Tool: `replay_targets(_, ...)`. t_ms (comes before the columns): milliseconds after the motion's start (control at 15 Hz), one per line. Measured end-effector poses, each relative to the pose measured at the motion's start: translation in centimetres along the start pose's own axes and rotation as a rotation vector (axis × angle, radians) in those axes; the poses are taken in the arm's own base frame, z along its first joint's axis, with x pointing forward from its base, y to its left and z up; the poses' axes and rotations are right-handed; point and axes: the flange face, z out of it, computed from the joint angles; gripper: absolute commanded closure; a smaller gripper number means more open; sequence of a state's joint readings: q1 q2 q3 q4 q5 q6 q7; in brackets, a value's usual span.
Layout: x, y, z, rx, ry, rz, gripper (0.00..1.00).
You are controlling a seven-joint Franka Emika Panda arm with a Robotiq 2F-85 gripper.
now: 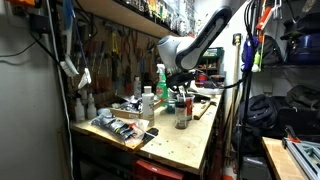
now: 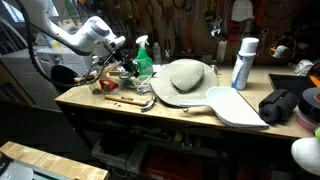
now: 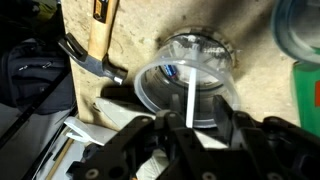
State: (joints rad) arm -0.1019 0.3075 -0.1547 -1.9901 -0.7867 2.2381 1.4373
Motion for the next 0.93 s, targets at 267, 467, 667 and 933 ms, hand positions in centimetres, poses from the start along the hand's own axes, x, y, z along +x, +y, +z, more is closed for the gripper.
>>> replay_targets(267, 0.1, -0.9, -0.1, 0.007, 0.001, 0.036, 0.01)
replay_targets(467, 1.5, 0.5, -4.5, 0.135, -0.042, -0.011, 0.0)
replay_targets(667, 3.5, 5.0, -9.0, 0.27, -0.034, -0.101, 0.0)
replay_targets(933, 5.4, 12.6, -12.1, 0.453, 0.05, -0.204, 0.0)
